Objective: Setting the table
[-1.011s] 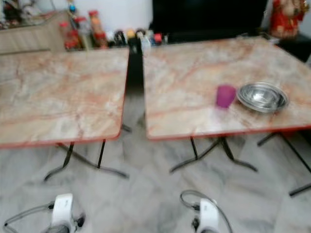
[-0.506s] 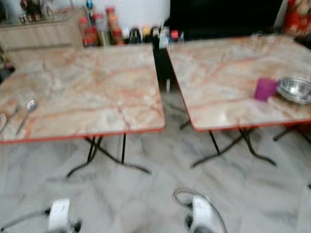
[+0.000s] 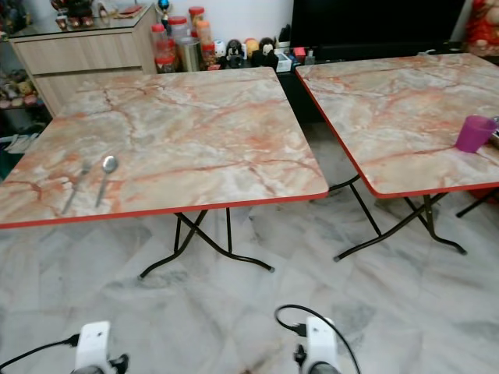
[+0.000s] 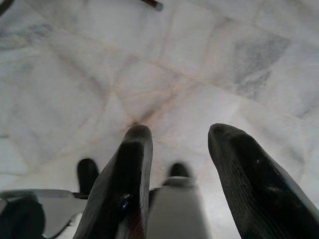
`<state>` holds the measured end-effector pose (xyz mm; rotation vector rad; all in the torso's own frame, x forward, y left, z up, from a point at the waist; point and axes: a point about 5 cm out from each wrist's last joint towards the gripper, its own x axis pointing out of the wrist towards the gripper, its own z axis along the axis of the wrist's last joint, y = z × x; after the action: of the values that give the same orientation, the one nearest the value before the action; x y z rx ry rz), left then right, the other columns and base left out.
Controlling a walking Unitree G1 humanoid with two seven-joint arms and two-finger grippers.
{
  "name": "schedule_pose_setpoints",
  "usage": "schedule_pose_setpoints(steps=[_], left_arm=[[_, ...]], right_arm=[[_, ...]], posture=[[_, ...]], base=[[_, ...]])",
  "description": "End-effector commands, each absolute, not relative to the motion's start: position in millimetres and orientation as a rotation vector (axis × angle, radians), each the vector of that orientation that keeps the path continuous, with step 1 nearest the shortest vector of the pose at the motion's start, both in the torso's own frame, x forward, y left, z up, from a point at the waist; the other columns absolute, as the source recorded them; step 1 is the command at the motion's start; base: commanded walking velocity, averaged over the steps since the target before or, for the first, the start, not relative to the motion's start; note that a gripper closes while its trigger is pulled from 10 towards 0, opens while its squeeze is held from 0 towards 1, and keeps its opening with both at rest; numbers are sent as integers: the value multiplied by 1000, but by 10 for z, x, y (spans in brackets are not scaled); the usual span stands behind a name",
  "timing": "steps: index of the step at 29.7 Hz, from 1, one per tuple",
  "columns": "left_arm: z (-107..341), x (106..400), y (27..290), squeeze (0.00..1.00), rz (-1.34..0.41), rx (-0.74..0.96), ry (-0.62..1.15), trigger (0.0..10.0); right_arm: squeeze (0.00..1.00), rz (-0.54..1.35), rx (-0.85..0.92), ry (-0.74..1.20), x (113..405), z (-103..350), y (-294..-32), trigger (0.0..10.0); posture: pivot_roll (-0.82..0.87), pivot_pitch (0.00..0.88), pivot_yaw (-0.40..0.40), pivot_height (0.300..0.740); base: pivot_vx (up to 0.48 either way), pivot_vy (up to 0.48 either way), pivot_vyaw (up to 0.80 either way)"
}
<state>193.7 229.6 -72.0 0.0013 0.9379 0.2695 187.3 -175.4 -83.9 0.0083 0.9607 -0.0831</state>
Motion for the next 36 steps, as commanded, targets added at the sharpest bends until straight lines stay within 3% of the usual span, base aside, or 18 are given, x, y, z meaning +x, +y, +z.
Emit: schedule_pose_setpoints(steps=[1,25,36], left_arm=[[-725,1951,2246,0,268,-16,937,10000],[-720,1947,2273,0,299,-30,928,10000],[-705,1961,2282,0,296,-23,903,10000]], right_arm=[[0,-107,5,960,1862,-836,-1834,10000],[0,-106,23,959,1865,-839,-1793,10000],[0,-104,28,967,1830,-856,-1781,10000]], posture=[[-41,0,47,740],[-27,0,37,740],[-25,0,42,740]], base=[[0,480,0],[0,476,0],[0,25,0]])
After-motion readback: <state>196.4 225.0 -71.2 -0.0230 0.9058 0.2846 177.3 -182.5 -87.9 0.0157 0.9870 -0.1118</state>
